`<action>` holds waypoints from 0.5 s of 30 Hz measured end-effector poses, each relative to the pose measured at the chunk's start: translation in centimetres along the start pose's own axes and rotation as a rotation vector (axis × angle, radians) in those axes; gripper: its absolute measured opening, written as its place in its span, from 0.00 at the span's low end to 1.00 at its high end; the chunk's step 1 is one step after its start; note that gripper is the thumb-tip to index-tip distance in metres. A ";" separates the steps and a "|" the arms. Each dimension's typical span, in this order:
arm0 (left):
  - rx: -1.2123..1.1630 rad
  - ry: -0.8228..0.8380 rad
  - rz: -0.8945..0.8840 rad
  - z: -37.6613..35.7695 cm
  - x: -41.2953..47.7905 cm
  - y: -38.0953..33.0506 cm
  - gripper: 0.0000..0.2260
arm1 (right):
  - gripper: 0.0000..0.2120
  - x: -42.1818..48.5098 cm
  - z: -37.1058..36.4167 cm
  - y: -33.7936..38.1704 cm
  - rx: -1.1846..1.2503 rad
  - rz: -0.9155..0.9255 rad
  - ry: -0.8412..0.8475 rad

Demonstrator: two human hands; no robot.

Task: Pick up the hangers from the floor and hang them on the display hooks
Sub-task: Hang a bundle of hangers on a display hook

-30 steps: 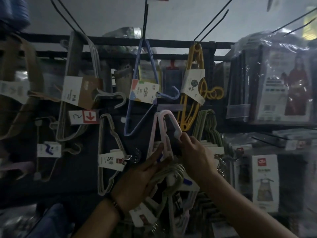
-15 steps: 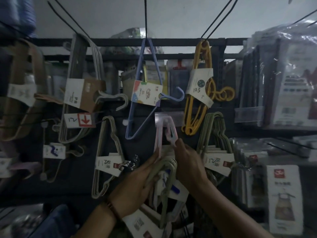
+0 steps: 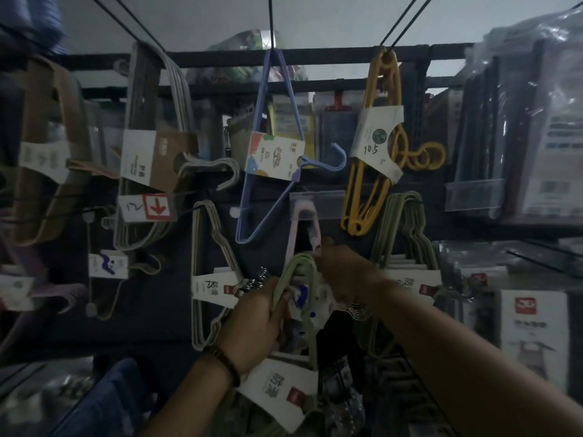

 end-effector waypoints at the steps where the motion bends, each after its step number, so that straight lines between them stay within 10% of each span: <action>1: -0.019 -0.020 -0.002 -0.4 0.1 -0.2 0.09 | 0.17 -0.1 0.3 -0.6 0.058 0.012 0.044; 4: -0.099 -0.064 0.002 -1.9 0.5 -1.7 0.08 | 0.05 -1.9 2.4 -2.7 0.399 -0.141 0.024; 7: -0.253 -0.053 0.061 -4.4 1.1 -3.4 0.08 | 0.16 -5.7 3.9 -4.6 0.692 -0.267 -0.179; 15: -0.484 -0.155 0.051 -12.1 4.3 -9.8 0.08 | 0.13 -13.8 4.8 -7.4 0.286 -0.154 -0.265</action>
Point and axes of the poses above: each hand's wrist, its own x-axis towards the middle knuckle, its own z-axis out of the back of the hand, y = z × x, the point moved 1 cm from there along x, towards the middle knuckle, and after that the axes turned 4 degrees about -y, right-handed, at the moved point
